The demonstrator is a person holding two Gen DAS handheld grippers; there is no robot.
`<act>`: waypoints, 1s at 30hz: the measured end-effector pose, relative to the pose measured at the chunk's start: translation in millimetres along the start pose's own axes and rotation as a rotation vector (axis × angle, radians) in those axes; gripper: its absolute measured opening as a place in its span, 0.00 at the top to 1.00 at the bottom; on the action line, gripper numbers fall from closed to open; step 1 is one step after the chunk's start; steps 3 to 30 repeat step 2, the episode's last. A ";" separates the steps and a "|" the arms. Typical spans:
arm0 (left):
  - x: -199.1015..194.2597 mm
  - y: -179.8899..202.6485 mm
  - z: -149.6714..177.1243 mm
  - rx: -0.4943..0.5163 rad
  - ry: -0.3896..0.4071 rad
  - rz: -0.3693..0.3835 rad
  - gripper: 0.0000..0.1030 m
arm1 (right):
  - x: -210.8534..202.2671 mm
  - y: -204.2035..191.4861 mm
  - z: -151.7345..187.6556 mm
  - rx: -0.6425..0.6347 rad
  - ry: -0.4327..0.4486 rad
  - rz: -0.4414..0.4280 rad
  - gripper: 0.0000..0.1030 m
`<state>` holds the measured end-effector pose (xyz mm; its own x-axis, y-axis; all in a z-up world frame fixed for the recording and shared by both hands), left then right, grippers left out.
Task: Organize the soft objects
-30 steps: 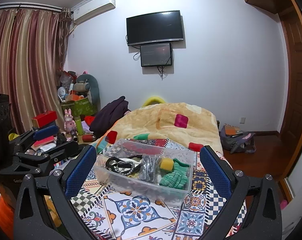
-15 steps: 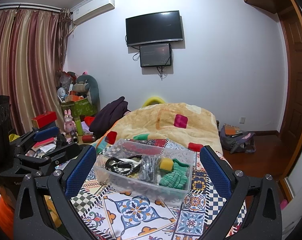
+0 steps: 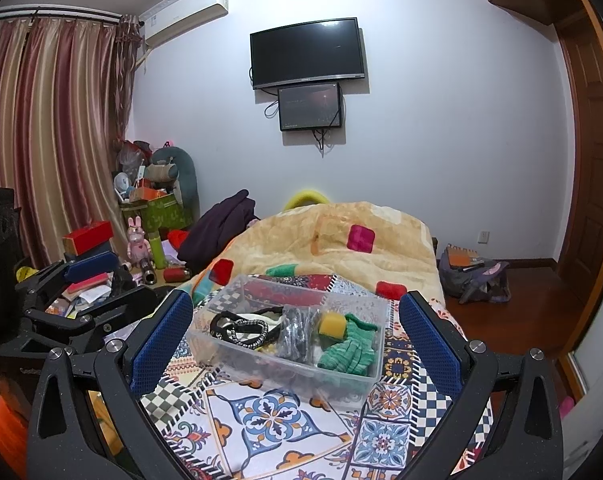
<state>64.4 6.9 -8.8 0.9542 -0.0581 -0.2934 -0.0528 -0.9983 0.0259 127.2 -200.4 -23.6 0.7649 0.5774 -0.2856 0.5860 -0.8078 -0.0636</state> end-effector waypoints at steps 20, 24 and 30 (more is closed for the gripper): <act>-0.5 1.0 -0.7 0.003 0.002 -0.003 0.00 | 0.1 -0.1 0.2 0.000 0.000 0.001 0.00; -0.5 1.0 -0.7 0.003 0.002 -0.003 0.00 | 0.1 -0.1 0.2 0.000 0.000 0.001 0.00; -0.5 1.0 -0.7 0.003 0.002 -0.003 0.00 | 0.1 -0.1 0.2 0.000 0.000 0.001 0.00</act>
Point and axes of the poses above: each gripper's, at about its wrist camera, not at the fingertips, and x roughly the way its jaws point, y to its right, z to its underside, the point moved 4 cm from there along x, roughly the way its jaws point, and after that the axes turned 1 degree about y, right-handed, at the moved point
